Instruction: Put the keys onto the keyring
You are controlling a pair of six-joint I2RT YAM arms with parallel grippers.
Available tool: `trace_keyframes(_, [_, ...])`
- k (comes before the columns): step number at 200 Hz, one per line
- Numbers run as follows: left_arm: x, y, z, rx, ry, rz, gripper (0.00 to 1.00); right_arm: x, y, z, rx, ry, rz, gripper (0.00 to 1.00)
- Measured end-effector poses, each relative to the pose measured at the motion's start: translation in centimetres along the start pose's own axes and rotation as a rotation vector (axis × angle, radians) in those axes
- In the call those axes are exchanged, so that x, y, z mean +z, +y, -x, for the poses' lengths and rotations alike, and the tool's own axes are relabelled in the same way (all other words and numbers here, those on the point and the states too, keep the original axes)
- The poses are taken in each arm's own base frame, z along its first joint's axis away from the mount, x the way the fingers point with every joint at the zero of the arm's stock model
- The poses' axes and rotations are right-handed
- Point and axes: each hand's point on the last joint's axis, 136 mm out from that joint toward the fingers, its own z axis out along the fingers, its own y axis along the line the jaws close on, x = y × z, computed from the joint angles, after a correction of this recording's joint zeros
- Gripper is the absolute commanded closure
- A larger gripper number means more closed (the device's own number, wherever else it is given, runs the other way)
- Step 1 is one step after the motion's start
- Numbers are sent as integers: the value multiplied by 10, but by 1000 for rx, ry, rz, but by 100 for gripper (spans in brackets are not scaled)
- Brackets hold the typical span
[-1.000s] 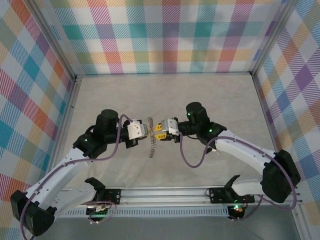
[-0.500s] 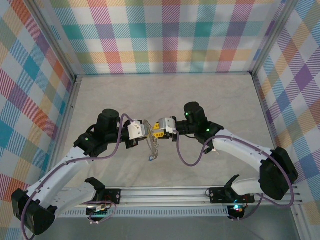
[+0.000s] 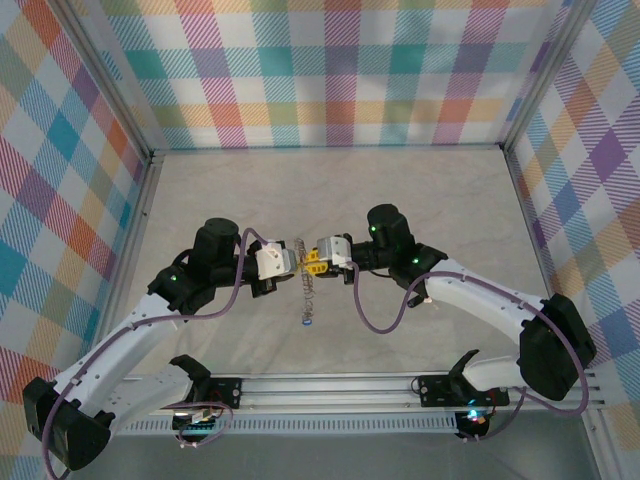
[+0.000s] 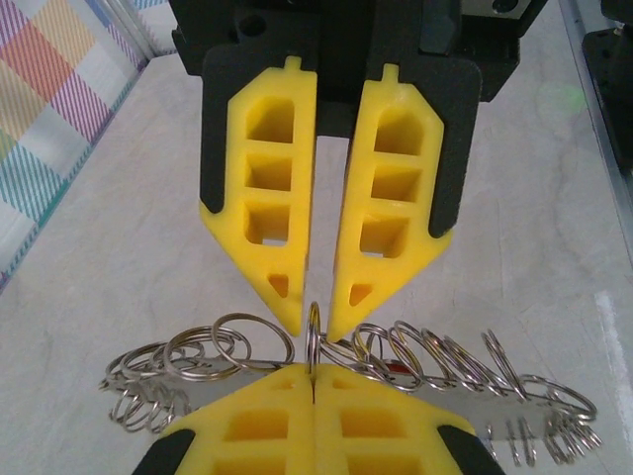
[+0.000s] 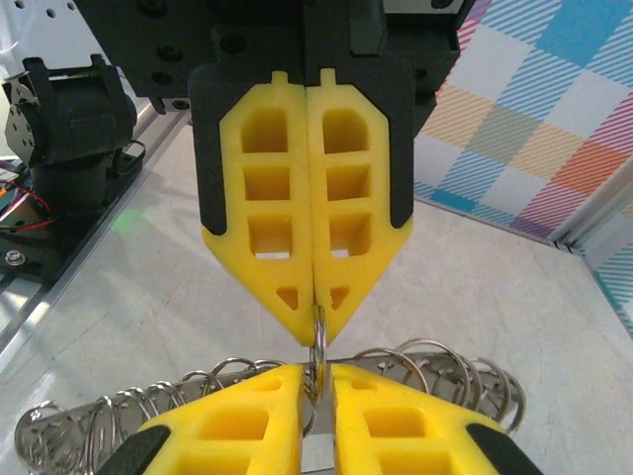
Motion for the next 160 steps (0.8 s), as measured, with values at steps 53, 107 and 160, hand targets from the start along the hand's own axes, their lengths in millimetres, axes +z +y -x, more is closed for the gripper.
trace_keyframes(53, [0,-1,1,-7,-5,-6,100,3,3,2,-5,-3,9,94])
trace_keyframes(107, [-9,3,6,-71,-32,15,68,2,3,11,-30,-39,4,100])
trace_keyframes(160, [-28,-8,33,-53,-138,-25,72,-6,4,41,-53,-176,-15,100])
